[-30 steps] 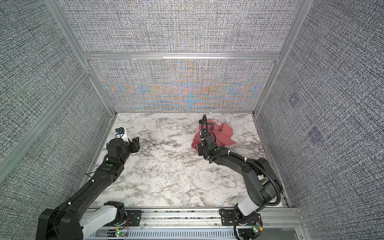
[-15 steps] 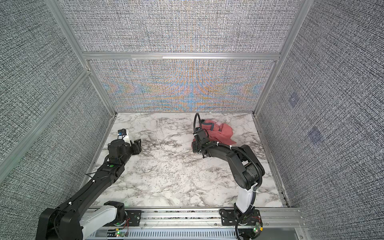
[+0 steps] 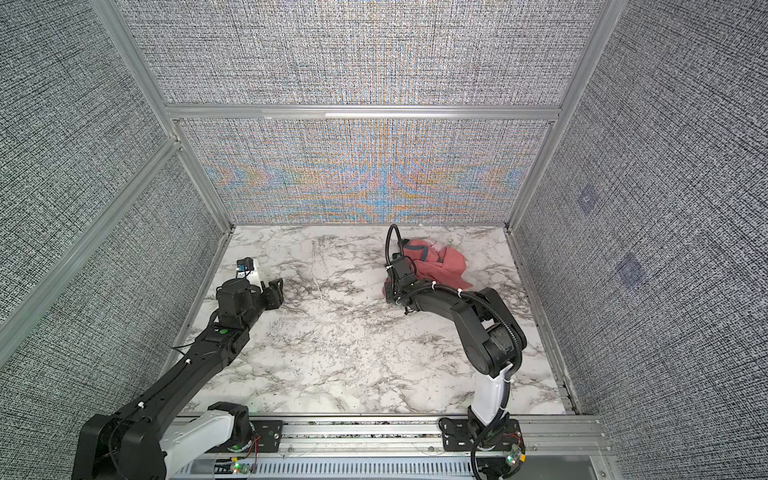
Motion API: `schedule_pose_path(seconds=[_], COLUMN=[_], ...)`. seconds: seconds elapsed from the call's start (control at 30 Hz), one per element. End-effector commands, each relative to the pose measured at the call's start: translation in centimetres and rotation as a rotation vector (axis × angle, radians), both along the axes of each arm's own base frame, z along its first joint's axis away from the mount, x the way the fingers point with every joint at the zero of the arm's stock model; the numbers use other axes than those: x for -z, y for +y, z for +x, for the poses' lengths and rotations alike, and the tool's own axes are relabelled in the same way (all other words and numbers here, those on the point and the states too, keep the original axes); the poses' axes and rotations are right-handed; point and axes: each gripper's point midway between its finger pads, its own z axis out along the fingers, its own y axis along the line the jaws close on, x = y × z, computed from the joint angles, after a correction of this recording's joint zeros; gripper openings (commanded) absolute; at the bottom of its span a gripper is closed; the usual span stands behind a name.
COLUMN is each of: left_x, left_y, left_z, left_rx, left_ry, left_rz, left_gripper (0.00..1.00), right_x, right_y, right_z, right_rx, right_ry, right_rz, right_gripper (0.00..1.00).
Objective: Pick out a specific cloth from the pile
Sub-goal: 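Reach the right gripper into the clothes pile and pinch the dark-pink shirt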
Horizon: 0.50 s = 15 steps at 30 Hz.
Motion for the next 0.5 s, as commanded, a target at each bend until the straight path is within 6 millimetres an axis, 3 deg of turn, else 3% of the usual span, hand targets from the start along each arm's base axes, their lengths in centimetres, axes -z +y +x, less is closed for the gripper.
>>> schedule_pose_path(seconds=[0.0,0.2,0.47], left_x=[-0.9,-1.6,-2.4], left_y=[-0.1,-0.2,-0.2], left_z=[0.3,0.4,0.6], left_rx=[0.001,0.003,0.002], left_ry=[-0.032,-0.046,-0.063], left_rz=[-0.006,-0.014,-0.02], left_gripper=[0.61,0.6,0.6], right_x=[-1.4,-5.6,-15.2], right_y=[-0.5,-1.4,-4.8], right_z=[0.0,-0.2,0.5], right_rx=[0.023,0.037,0.07], right_ry=[-0.026,-0.099,-0.261], right_rz=[0.003,0.019,0.064], right_gripper=[0.0,0.0,0.0])
